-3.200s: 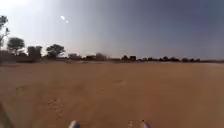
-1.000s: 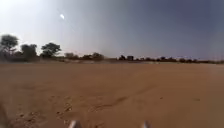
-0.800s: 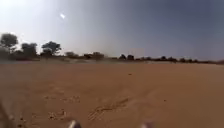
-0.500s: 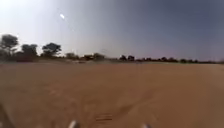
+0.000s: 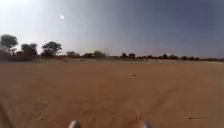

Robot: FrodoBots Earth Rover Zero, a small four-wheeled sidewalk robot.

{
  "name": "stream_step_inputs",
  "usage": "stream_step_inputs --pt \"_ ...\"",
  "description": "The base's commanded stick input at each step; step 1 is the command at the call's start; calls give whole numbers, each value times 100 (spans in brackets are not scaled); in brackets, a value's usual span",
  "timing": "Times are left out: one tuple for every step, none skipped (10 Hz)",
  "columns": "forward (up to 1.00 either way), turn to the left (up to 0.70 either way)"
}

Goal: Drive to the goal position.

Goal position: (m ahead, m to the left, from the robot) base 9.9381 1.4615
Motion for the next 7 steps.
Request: stream_step_inputs --pt "70 0" --pt "70 0" --pt "70 0" --pt "70 0" --pt "70 0" --pt "70 0" --pt "70 0"
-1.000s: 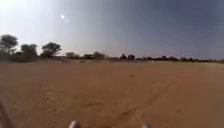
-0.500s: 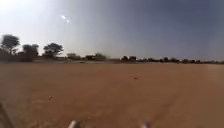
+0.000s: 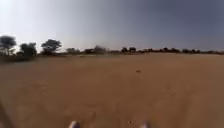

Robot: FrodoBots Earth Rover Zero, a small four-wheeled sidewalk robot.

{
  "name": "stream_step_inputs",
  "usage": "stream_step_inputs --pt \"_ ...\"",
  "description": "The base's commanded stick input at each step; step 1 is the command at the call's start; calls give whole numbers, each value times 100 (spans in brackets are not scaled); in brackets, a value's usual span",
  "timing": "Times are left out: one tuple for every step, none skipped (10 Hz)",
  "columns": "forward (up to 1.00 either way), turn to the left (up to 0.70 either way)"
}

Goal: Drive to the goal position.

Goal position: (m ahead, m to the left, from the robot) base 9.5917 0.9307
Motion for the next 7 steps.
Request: stream_step_inputs --pt "70 0" --pt "70 0" --pt "70 0" --pt "70 0" --pt "70 0" --pt "70 0" --pt "70 0"
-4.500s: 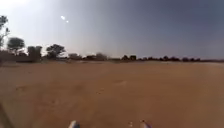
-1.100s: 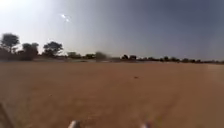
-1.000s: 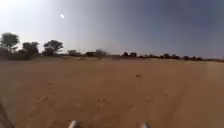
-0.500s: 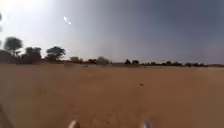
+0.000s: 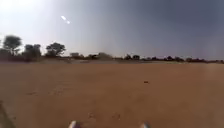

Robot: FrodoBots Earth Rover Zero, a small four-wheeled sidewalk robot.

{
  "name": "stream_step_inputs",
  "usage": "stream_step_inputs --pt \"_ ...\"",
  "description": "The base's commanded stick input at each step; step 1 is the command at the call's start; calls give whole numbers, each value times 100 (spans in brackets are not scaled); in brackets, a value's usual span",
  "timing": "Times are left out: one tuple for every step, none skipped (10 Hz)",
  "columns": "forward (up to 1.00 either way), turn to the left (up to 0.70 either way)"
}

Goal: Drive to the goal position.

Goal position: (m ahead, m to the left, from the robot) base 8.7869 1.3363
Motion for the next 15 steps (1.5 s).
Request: stream_step_inputs --pt "70 0" --pt "70 0" --pt "70 0" --pt "70 0" --pt "70 0" --pt "70 0" --pt "70 0" --pt "70 0" --pt "70 0" --pt "70 0" --pt "70 0" --pt "70 0" --pt "70 0" --pt "70 0" --pt "70 0"
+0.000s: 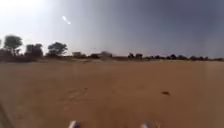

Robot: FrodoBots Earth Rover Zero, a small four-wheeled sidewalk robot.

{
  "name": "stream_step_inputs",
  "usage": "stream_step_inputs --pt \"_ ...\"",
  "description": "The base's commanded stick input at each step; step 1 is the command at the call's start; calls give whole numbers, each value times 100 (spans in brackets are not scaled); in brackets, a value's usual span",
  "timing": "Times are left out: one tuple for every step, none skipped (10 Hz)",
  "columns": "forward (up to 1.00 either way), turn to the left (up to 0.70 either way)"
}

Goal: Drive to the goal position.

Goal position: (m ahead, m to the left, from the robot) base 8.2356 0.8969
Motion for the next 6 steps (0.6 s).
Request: stream_step_inputs --pt "70 0" --pt "70 0" --pt "70 0" --pt "70 0" --pt "70 0" --pt "70 0"
